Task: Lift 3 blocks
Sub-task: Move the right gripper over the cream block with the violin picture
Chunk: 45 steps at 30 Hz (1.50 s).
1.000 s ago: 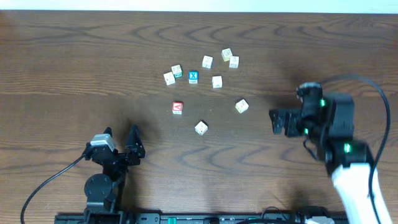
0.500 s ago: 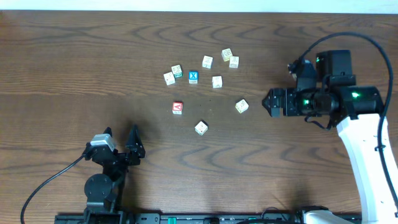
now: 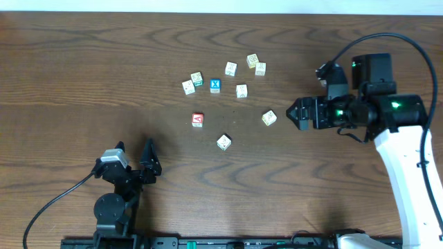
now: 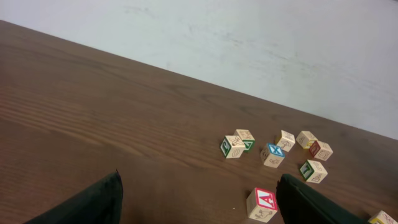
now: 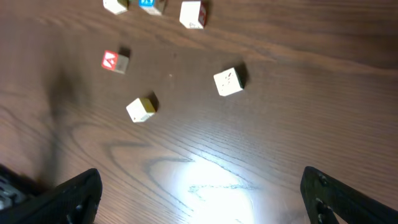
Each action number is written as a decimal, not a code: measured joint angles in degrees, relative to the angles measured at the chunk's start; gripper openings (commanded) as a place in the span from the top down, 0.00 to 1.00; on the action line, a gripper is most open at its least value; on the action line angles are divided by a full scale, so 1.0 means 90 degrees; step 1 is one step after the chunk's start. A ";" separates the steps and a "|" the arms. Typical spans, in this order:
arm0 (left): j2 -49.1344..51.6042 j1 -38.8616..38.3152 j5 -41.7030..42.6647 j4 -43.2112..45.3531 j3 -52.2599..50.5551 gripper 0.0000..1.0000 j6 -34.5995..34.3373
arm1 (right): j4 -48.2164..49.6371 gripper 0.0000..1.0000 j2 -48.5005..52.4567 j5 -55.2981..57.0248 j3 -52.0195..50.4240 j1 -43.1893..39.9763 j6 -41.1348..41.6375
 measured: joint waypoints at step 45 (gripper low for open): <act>0.0000 0.0000 0.0002 0.0000 0.0000 0.21 0.0000 | 0.1972 0.05 0.2708 0.2171 -0.0002 0.1362 -0.0865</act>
